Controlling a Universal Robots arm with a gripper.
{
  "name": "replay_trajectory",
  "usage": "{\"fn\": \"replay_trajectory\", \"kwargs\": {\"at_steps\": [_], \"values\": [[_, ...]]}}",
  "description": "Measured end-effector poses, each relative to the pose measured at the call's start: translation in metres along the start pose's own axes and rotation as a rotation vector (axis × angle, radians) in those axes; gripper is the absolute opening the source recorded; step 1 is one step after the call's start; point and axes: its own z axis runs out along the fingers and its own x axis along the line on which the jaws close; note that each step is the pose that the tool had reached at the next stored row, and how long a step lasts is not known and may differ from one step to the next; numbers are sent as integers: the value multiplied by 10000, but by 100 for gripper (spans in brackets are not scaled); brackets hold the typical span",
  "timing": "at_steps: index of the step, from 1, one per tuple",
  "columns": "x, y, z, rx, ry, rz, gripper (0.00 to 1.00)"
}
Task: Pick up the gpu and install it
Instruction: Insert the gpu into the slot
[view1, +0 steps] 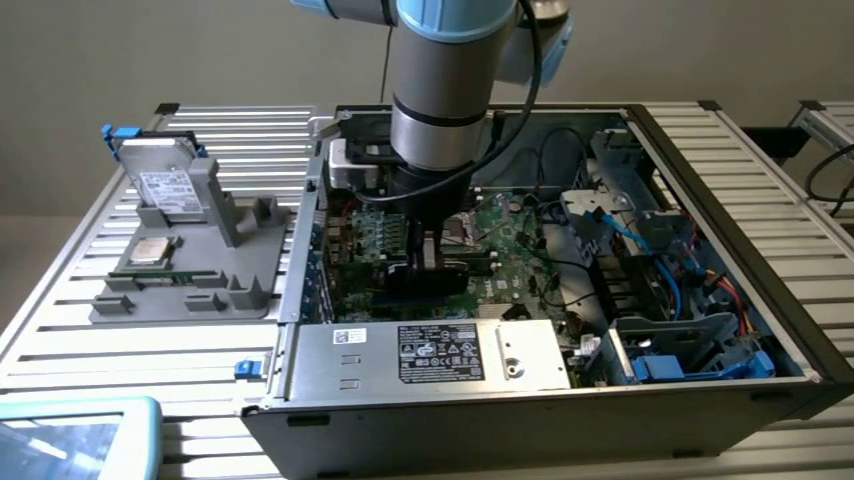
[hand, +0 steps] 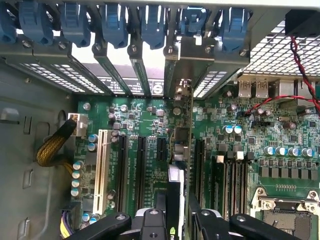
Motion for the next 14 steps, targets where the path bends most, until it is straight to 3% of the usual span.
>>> {"fn": "replay_trajectory", "kwargs": {"at_steps": [10, 14], "values": [[1, 0, -32, 3, -3, 20, 27], [2, -1, -33, 18, -25, 340, 27]]}}
